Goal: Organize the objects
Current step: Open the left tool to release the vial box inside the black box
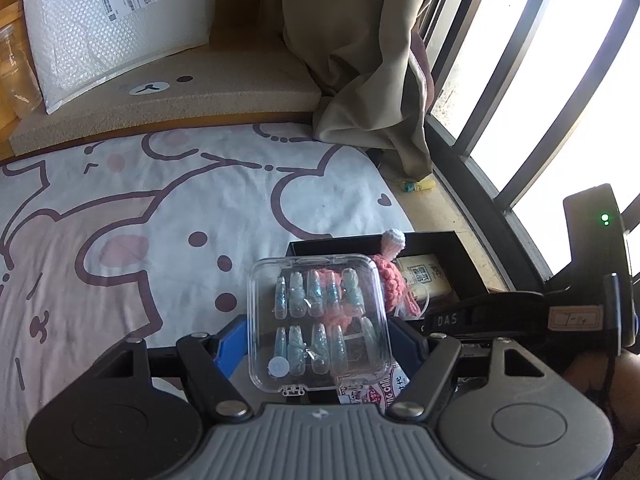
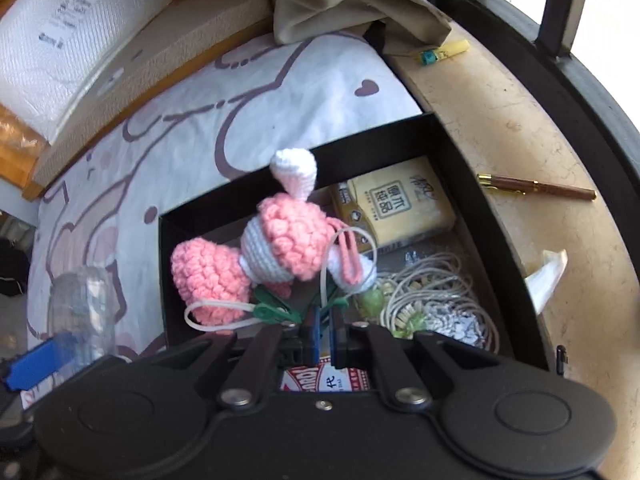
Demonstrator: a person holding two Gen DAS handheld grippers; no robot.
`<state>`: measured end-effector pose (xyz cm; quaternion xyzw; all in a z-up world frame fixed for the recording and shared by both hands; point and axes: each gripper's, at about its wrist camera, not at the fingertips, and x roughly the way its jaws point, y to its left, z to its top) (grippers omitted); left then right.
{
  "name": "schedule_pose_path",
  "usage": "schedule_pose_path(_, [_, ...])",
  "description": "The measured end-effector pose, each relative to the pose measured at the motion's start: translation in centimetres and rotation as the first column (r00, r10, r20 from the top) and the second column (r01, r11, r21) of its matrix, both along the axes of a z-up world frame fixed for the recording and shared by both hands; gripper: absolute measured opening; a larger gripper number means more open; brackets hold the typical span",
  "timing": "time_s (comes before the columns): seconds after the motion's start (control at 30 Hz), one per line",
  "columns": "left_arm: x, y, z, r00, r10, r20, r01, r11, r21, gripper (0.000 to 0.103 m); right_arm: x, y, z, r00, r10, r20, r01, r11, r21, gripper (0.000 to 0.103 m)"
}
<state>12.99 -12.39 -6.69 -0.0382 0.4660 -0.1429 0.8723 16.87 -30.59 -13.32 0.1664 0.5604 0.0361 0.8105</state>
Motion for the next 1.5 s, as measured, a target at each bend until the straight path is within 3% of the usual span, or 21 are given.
schedule_pose_path(0.33, [-0.5, -2.8, -0.6, 0.998, -0.005, -0.056, 0.001, 0.997, -0.075, 0.074, -2.7, -5.2, 3.7, 0.982, -0.171, 0.081, 0.169, 0.985, 0.035, 0.005])
schedule_pose_path(0.63, [-0.7, -5.0, -2.5, 0.986, 0.043, -0.160, -0.062, 0.991, -0.118, 0.074, -4.0, -7.0, 4.3, 0.981, -0.180, 0.074, 0.178, 0.984, 0.032, 0.005])
schedule_pose_path(0.97, [-0.7, -6.2, -3.4, 0.982, 0.061, -0.178, -0.072, 0.996, -0.055, 0.075, -4.1, -7.3, 4.3, 0.985, -0.155, 0.072, 0.152, 0.987, 0.042, 0.006])
schedule_pose_path(1.1, [-0.9, -6.5, -3.2, 0.987, 0.052, -0.150, -0.056, 0.998, -0.022, 0.090, -4.1, -7.3, 4.3, 0.985, -0.156, 0.071, 0.153, 0.987, 0.042, 0.006])
schedule_pose_path(1.5, [-0.9, -6.1, -3.1, 0.985, 0.058, -0.159, -0.064, 0.998, -0.029, 0.090, -4.2, -7.1, 4.6, 0.986, -0.149, 0.074, 0.146, 0.989, 0.037, 0.006])
